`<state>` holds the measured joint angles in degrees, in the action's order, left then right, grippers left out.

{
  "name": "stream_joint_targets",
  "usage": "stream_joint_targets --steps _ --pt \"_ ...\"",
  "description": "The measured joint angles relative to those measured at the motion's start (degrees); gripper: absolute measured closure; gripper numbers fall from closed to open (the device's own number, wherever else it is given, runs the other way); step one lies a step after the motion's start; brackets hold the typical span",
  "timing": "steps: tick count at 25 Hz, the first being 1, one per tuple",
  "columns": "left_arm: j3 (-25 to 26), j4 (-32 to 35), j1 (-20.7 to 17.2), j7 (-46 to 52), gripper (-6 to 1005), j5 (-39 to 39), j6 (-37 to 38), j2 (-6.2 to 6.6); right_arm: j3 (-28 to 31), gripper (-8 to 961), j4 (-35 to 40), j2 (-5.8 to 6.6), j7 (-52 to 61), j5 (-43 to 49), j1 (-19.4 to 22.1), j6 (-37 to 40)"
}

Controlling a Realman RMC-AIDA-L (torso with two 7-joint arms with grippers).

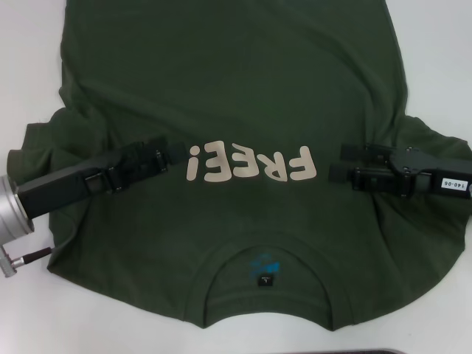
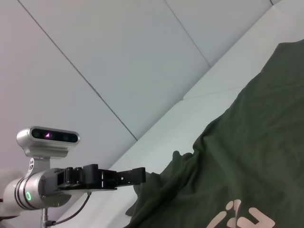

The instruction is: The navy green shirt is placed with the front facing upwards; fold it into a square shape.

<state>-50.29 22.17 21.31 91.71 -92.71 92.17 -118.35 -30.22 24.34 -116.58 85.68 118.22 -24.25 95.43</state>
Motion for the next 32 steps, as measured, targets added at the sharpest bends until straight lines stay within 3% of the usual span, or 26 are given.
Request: stream_joint_targets --steps 7,9,16,25,32 --pt "0.4 0.3 -0.1 0.5 92 -0.3 -0.5 0.41 0.4 34 0.0 -0.33 0.0 -0.3 -0.2 -0.2" --pt "0.6 0.4 -0.3 3.7 93 -0.5 -2.1 3.07 0.5 34 0.0 -0.41 0.0 -0.4 -0.2 -0.3" --pt "2.8 0.6 -0.9 8.1 94 -2.2 -5.3 6.73 0.8 35 0.0 -0.56 0.0 -0.4 -0.3 -0.4" --pt "15.0 6.3 -2.3 12.4 95 -13.7 -7.0 7.64 2.0 35 0.2 -0.39 0.0 -0.4 -0.2 -0.5" --pt "19.9 8.3 -3.1 13.1 95 -18.4 -9.6 7.73 2.1 36 0.1 -0.17 0.0 -0.4 -0.5 -0.5"
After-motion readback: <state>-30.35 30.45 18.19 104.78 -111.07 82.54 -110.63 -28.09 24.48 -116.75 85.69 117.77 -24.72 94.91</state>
